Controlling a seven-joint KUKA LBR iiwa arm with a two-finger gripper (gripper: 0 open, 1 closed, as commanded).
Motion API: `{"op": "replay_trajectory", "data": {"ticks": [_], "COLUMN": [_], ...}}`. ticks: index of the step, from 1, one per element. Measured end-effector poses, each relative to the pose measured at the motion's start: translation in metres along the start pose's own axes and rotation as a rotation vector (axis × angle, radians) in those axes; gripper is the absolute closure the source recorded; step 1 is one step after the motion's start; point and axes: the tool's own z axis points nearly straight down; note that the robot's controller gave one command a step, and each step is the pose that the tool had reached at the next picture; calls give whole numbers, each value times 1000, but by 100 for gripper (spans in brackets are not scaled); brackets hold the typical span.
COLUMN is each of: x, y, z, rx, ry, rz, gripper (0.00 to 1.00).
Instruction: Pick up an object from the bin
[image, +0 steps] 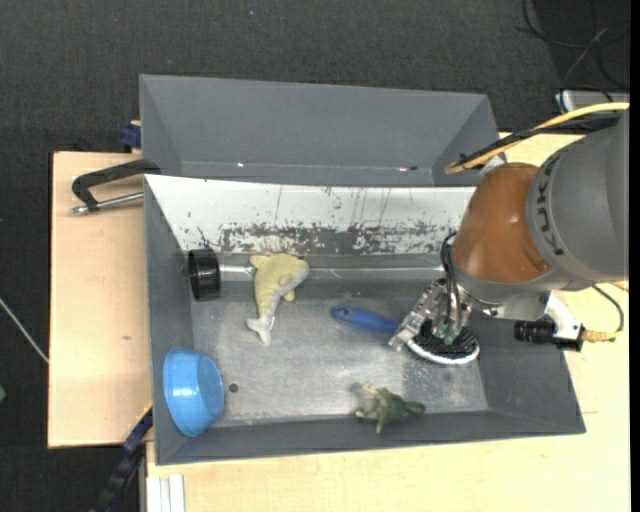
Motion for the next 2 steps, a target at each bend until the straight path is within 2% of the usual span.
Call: {"op": "replay_trajectory", "data": {"ticks": [1,2], "x": [-1,-2], "y": [2,3], "z": [-47,-77], "rx": [1,2], "ry": [-1,0], "rz": [-2,-4], "gripper": [100,100]}}
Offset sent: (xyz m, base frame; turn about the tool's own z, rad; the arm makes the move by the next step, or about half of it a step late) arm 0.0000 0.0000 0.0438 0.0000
